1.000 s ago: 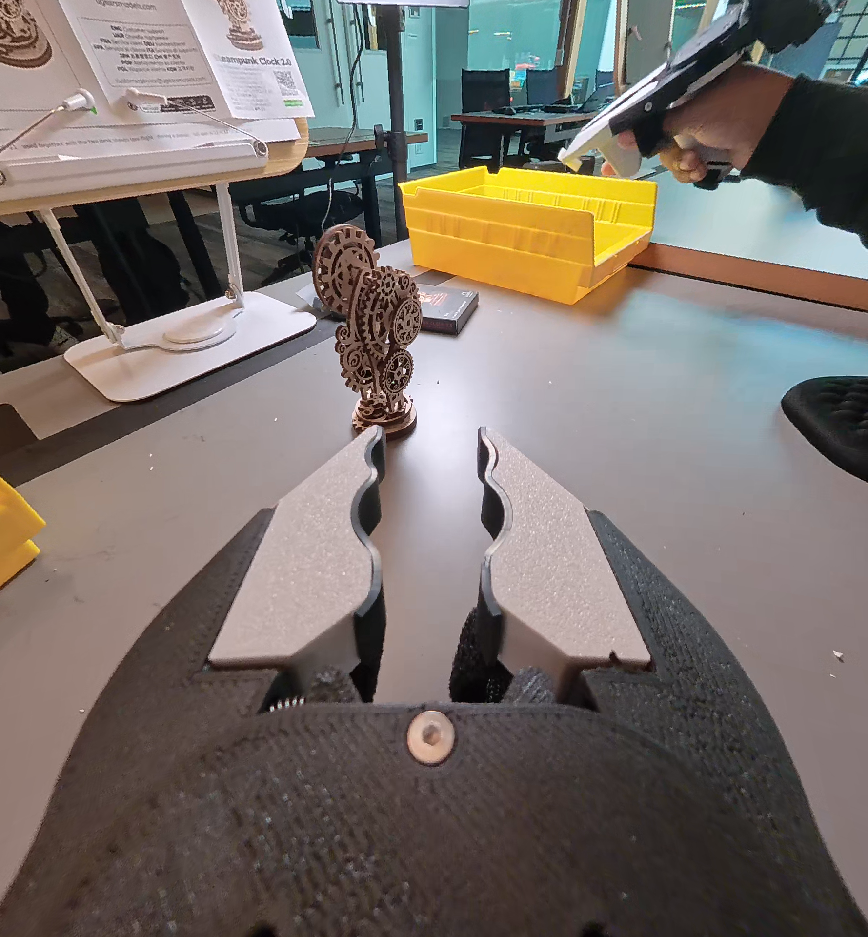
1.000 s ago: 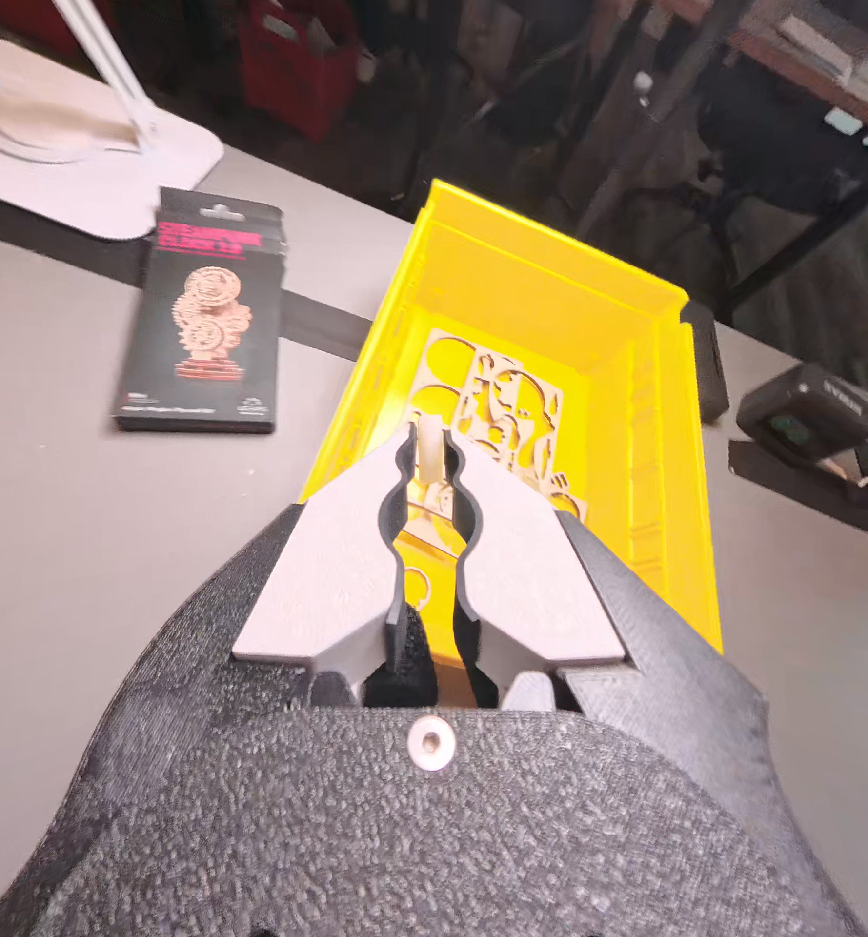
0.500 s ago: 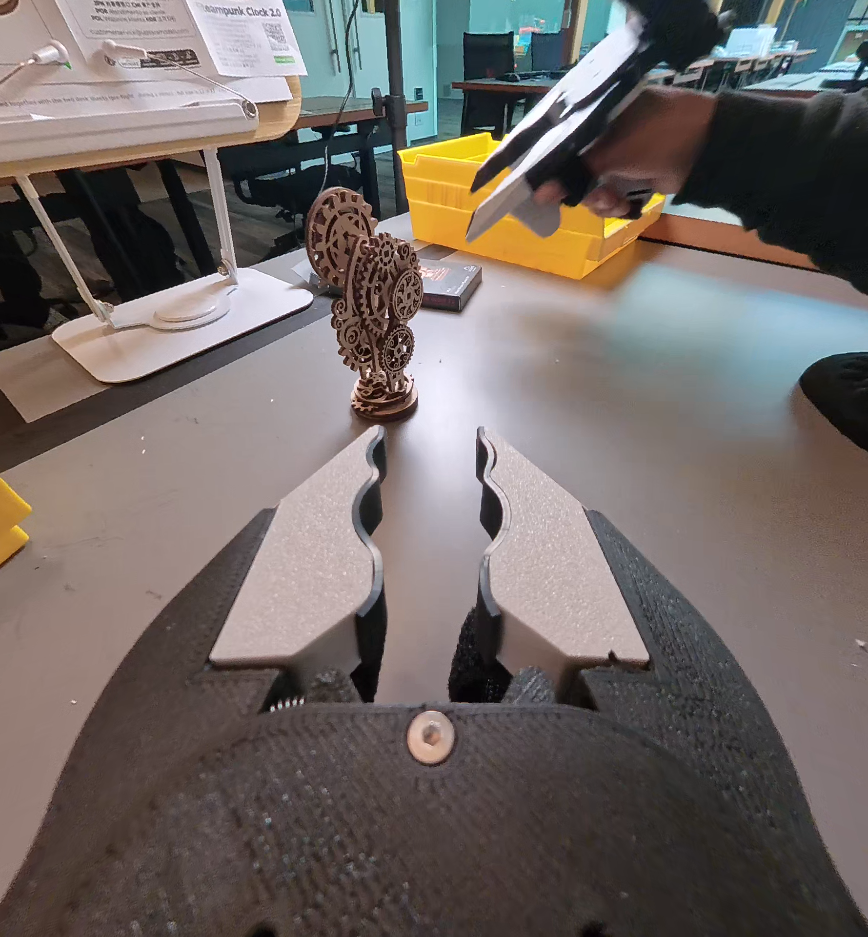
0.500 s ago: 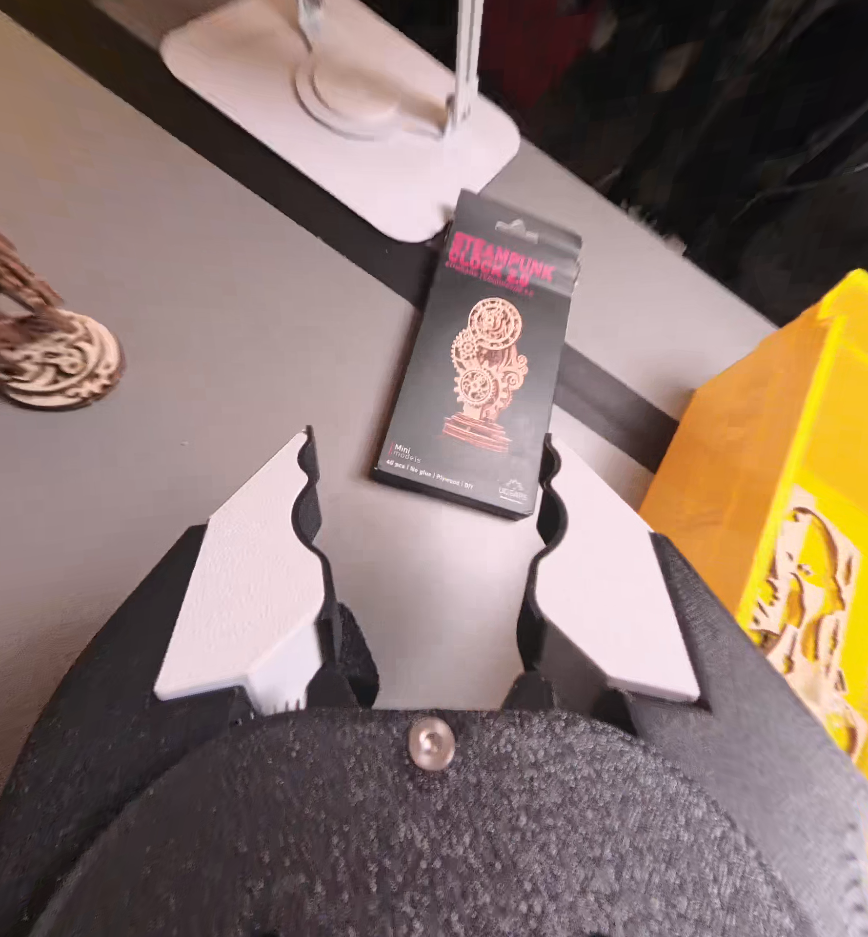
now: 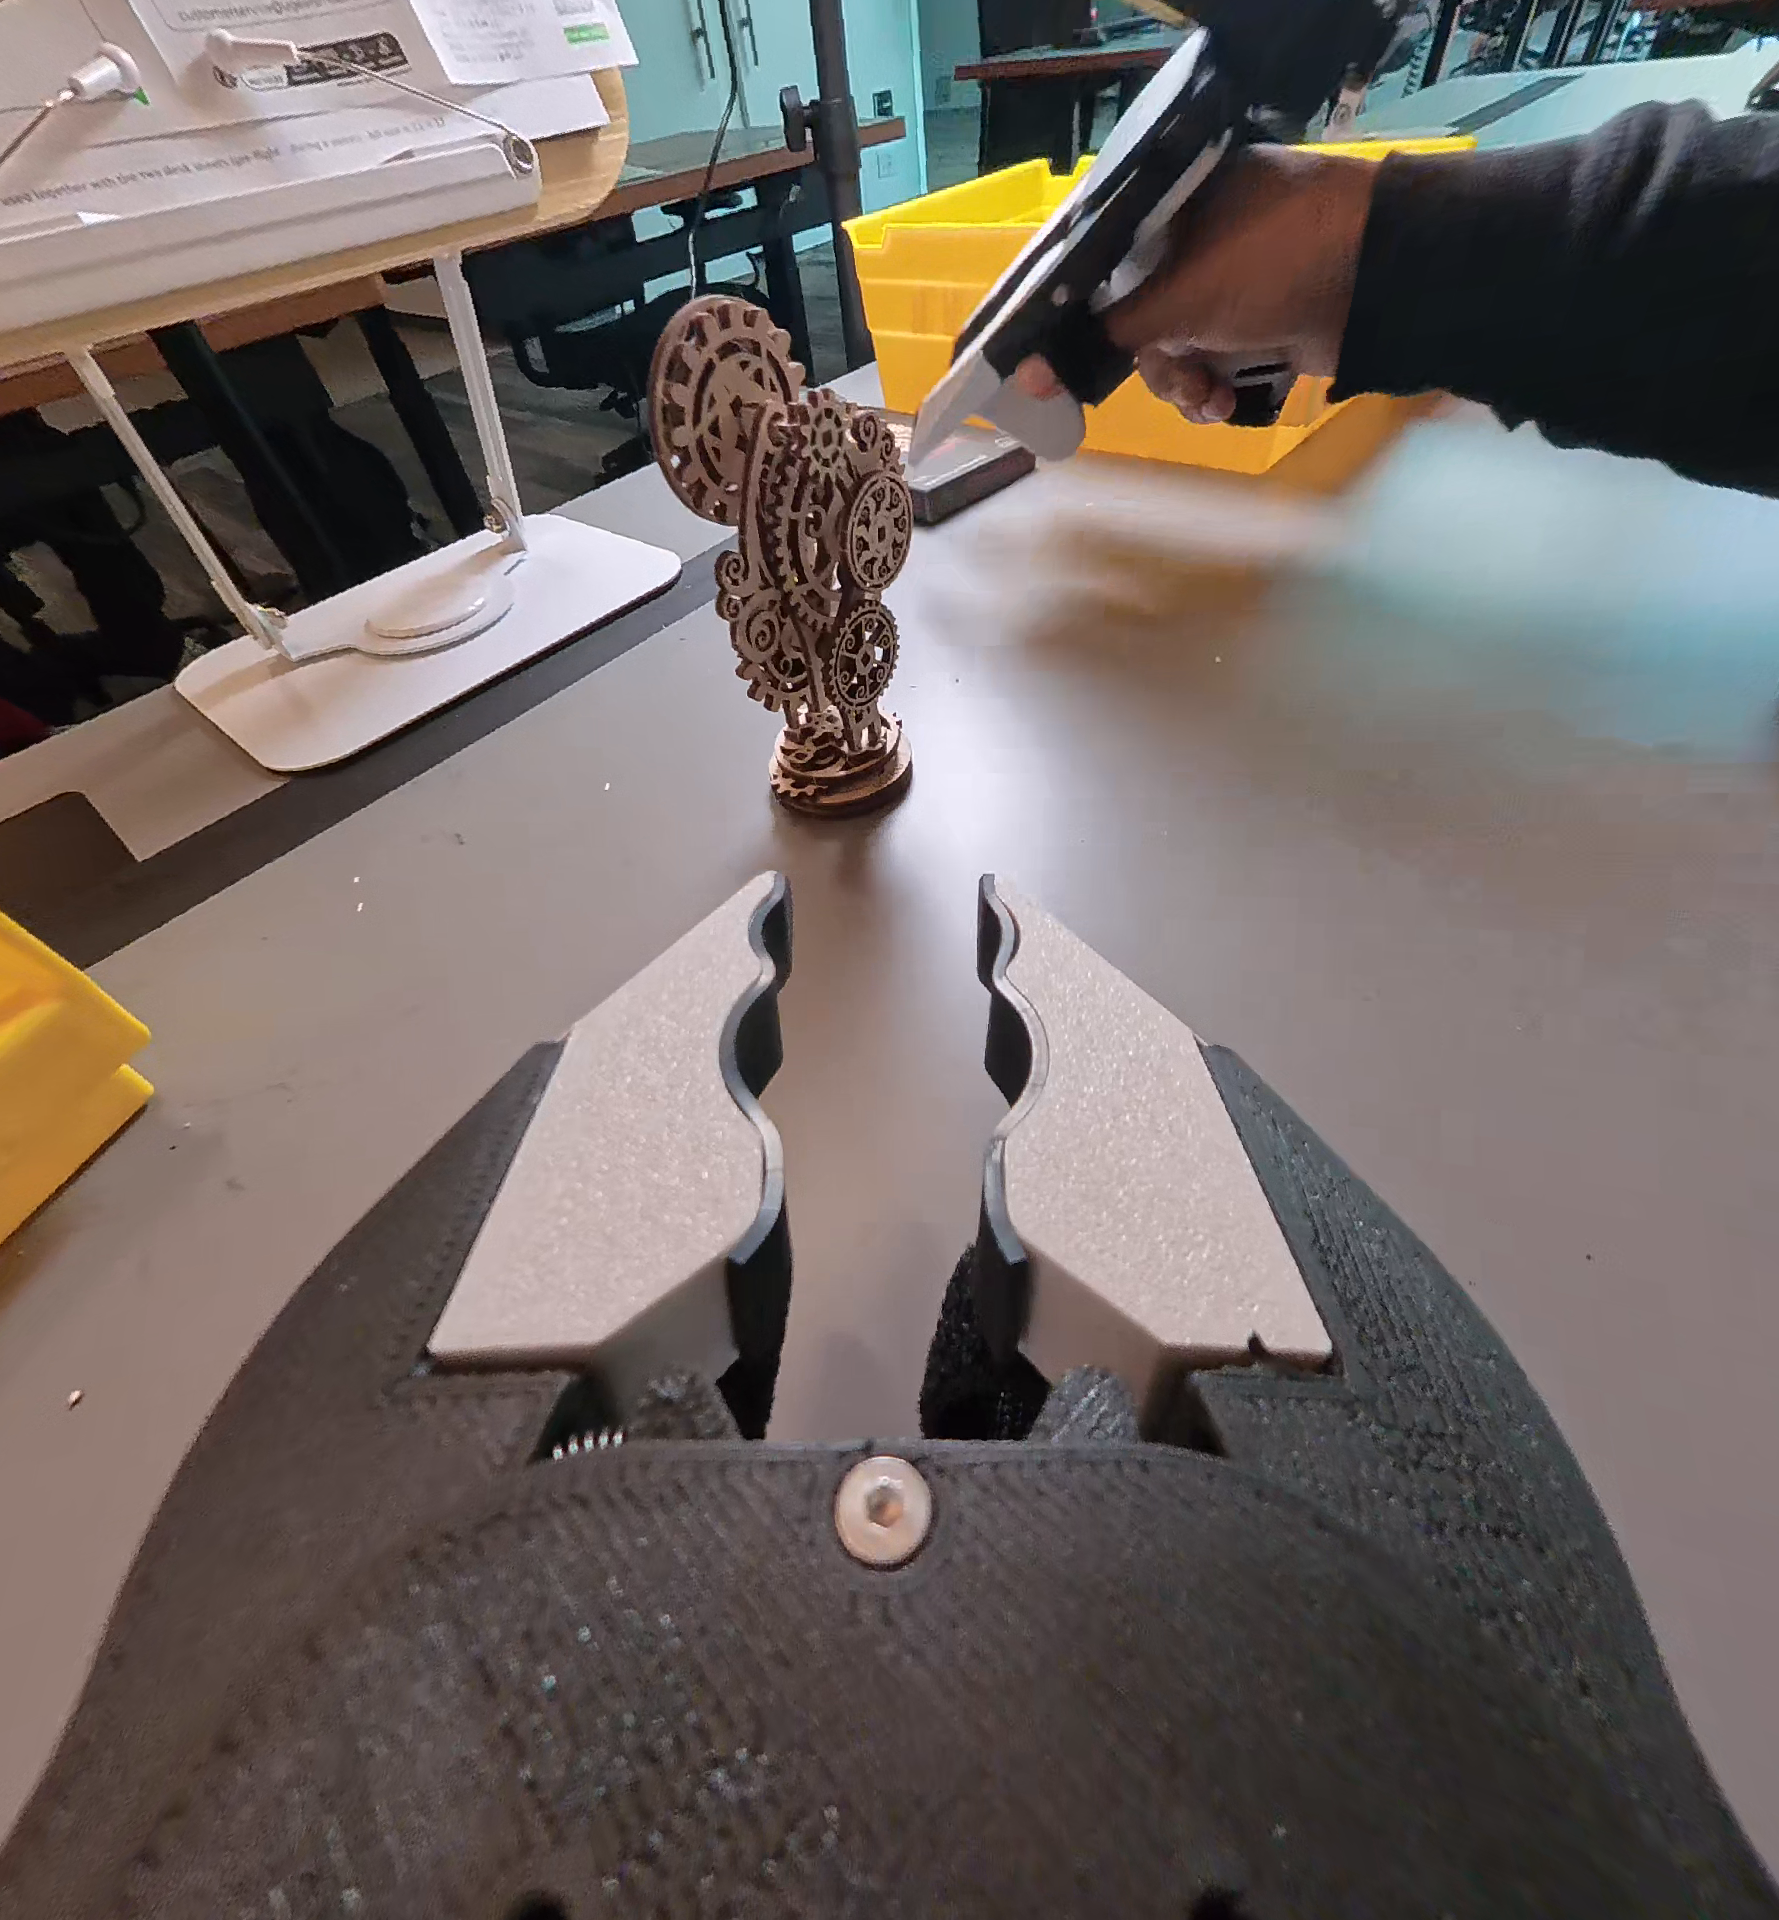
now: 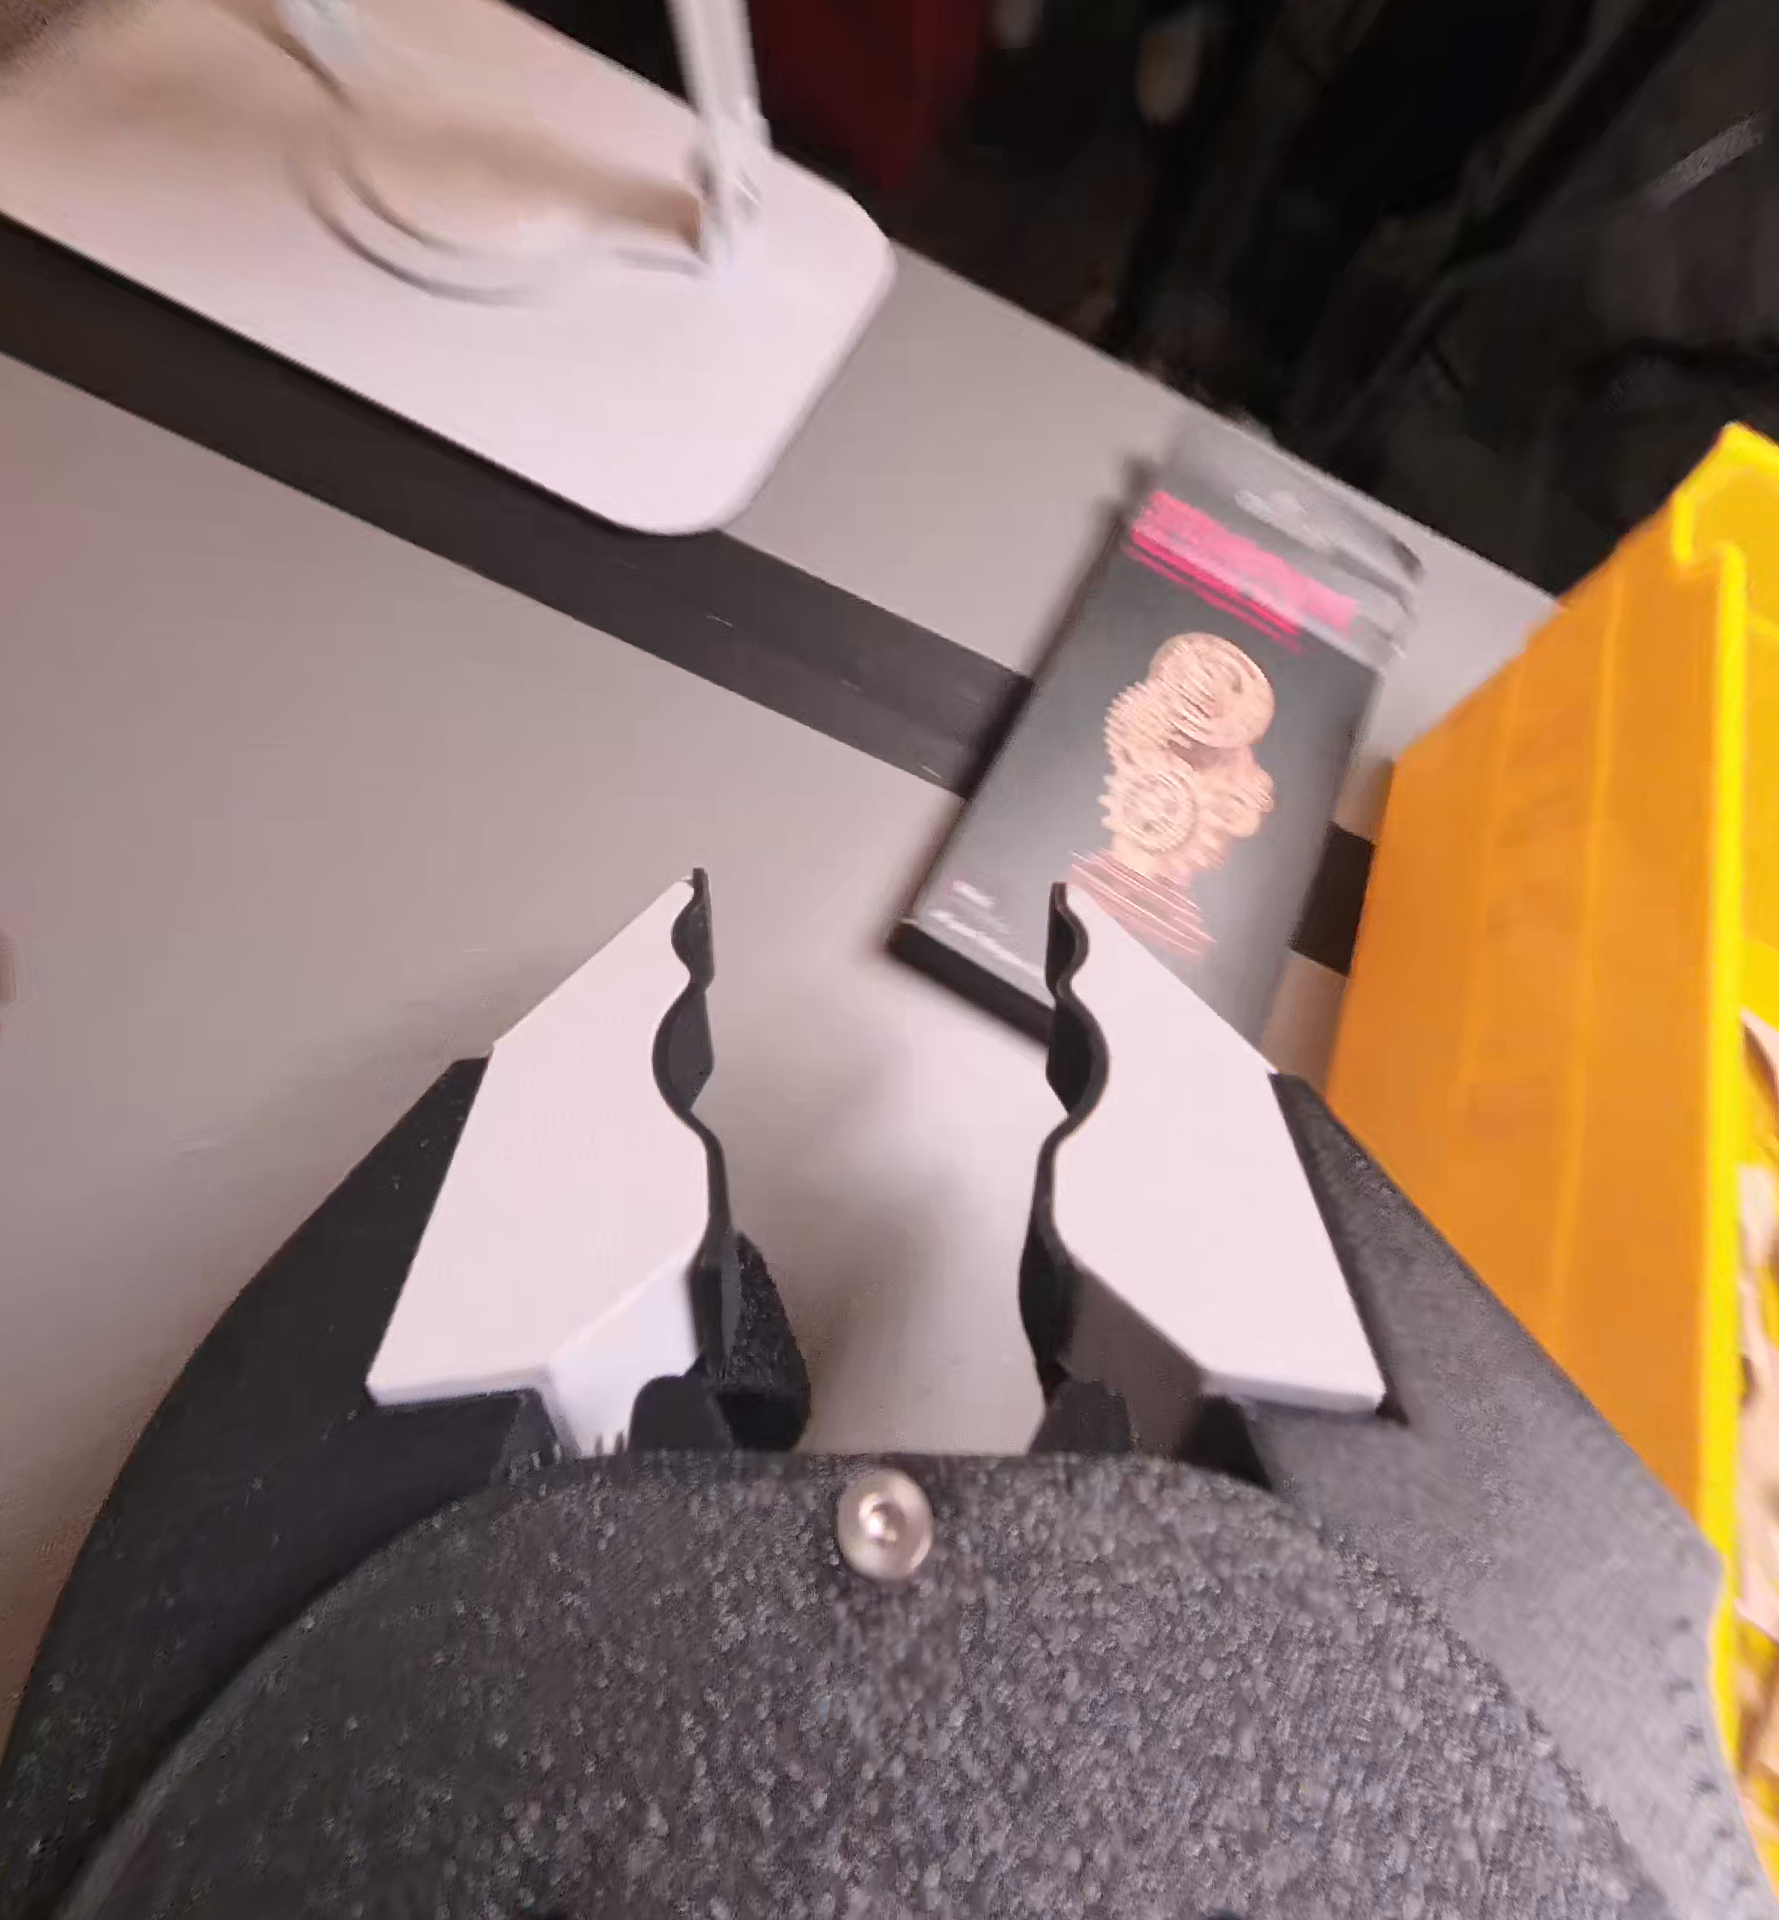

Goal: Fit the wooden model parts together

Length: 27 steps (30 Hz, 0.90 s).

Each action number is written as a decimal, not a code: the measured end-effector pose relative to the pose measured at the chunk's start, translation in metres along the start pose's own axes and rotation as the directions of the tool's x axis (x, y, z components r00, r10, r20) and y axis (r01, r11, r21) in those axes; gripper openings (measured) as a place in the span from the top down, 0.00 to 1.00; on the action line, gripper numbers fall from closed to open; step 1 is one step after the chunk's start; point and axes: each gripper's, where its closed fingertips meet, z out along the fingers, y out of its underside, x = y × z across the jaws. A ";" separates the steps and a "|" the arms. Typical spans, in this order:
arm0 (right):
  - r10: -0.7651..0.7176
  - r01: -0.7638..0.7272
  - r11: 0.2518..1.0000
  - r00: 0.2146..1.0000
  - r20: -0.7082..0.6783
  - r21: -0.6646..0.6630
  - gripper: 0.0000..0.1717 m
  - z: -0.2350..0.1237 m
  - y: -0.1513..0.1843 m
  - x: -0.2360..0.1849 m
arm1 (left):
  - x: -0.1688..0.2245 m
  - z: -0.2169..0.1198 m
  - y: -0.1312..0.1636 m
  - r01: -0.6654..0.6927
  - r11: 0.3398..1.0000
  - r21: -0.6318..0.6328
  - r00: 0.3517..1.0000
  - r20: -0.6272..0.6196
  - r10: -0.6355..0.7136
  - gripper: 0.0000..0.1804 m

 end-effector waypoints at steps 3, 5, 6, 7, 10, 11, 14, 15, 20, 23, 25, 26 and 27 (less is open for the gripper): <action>-0.079 0.017 0.977 0.954 0.290 0.211 0.65 -0.047 -0.020 -0.072 | 0.005 0.001 -0.002 -0.015 1.000 0.001 1.000 -0.011 0.015 0.81; -0.110 0.011 0.976 0.886 0.449 0.217 0.65 -0.070 -0.011 -0.117 | 0.008 0.003 -0.002 -0.020 1.000 0.000 1.000 -0.019 0.020 0.81; -0.121 0.022 0.978 0.871 0.476 0.208 0.63 -0.076 -0.005 -0.132 | 0.010 0.004 -0.001 -0.022 1.000 -0.004 1.000 -0.023 0.022 0.81; -0.136 0.039 0.976 0.876 0.463 0.214 0.63 -0.078 0.000 -0.143 | 0.011 0.005 0.000 -0.025 1.000 -0.009 0.999 -0.025 0.025 0.81; -0.097 0.007 0.975 0.915 0.392 0.224 0.56 -0.074 0.000 -0.167 | 0.012 0.007 0.003 -0.049 0.999 -0.023 0.999 -0.014 0.048 0.81; -0.051 -0.036 0.972 0.931 0.361 0.231 0.55 -0.071 -0.004 -0.173 | 0.012 0.007 0.003 -0.055 0.998 -0.026 0.998 -0.007 0.055 0.81; 0.032 -0.087 0.959 0.979 0.202 0.269 0.53 -0.057 -0.018 -0.175 | 0.010 0.006 0.006 -0.069 0.997 -0.037 0.997 0.015 0.070 0.81; 0.054 -0.101 0.957 0.983 0.174 0.272 0.53 -0.052 -0.021 -0.177 | 0.009 0.005 0.006 -0.077 0.996 -0.039 0.997 0.025 0.078 0.81; 0.117 -0.151 0.950 0.984 0.138 0.274 0.62 -0.032 -0.035 -0.180 | 0.004 -0.003 0.001 -0.122 0.992 -0.026 0.990 0.067 0.124 0.82; 0.100 -0.145 0.954 0.979 0.179 0.261 0.67 -0.026 -0.035 -0.183 | 0.002 -0.006 -0.004 -0.124 0.992 -0.004 0.990 0.070 0.123 0.82; 0.071 -0.131 0.960 0.969 0.236 0.249 0.67 -0.026 -0.036 -0.188 | -0.001 -0.007 -0.005 -0.121 0.993 0.000 0.990 0.070 0.121 0.82; 0.054 -0.126 0.962 0.957 0.284 0.242 0.68 -0.027 -0.036 -0.192 | -0.001 -0.008 -0.006 -0.119 0.993 0.002 0.991 0.068 0.118 0.82; 0.035 -0.116 0.965 0.946 0.323 0.237 0.68 -0.029 -0.037 -0.196 | -0.002 -0.008 -0.007 -0.116 0.993 0.005 0.991 0.066 0.116 0.82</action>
